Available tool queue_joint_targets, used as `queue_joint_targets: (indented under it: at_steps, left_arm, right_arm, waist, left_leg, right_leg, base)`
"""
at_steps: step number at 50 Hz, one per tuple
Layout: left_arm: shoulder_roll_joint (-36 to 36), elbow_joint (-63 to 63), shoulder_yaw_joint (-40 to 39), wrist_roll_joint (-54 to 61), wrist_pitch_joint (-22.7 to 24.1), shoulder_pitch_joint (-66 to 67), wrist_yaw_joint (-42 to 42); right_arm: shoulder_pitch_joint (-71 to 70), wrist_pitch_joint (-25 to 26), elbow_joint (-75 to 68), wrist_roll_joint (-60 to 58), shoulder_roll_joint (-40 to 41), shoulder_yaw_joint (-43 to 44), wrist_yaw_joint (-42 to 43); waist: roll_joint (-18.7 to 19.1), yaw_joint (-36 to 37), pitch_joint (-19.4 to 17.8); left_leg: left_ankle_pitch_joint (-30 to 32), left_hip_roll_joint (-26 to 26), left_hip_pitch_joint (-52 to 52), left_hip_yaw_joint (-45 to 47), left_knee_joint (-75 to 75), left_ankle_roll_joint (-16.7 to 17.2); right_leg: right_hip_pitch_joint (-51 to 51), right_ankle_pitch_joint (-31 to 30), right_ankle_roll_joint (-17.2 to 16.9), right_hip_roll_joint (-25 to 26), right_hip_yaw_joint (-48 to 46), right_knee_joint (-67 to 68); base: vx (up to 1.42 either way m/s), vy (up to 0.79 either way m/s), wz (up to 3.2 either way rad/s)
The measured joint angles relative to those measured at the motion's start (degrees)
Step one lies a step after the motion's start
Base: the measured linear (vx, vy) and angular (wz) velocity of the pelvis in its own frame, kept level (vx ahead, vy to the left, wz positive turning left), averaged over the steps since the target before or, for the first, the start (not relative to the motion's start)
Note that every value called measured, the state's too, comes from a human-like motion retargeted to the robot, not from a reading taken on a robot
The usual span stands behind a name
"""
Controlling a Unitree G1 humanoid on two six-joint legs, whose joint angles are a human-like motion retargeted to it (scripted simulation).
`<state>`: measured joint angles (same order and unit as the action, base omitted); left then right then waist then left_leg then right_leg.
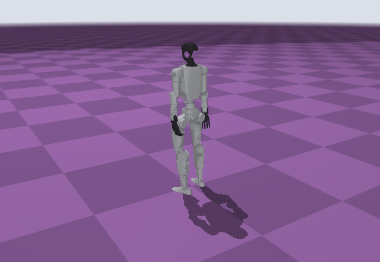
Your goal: Upper body actions
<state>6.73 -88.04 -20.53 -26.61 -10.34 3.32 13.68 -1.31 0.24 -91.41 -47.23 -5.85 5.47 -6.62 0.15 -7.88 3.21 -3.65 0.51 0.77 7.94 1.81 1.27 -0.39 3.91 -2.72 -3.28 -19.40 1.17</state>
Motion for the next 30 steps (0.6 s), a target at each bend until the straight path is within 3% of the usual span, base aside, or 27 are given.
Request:
queue_joint_targets:
  at_steps: [30]
  left_arm:
    - [-0.1,-0.1,-0.2,0.5,0.0,0.0,-0.2]
  right_arm:
    - [0.1,-0.2,0.3,-1.0,0.1,-0.7,0.7]
  waist:
    - [-0.1,-0.1,-0.1]
  left_leg:
    - [-0.1,-0.2,-0.1,0.2,-0.1,-0.1]
  right_leg:
    - [0.0,0.0,0.3,0.3,0.2,-0.2]
  base:
    - [0.00,0.00,0.00]
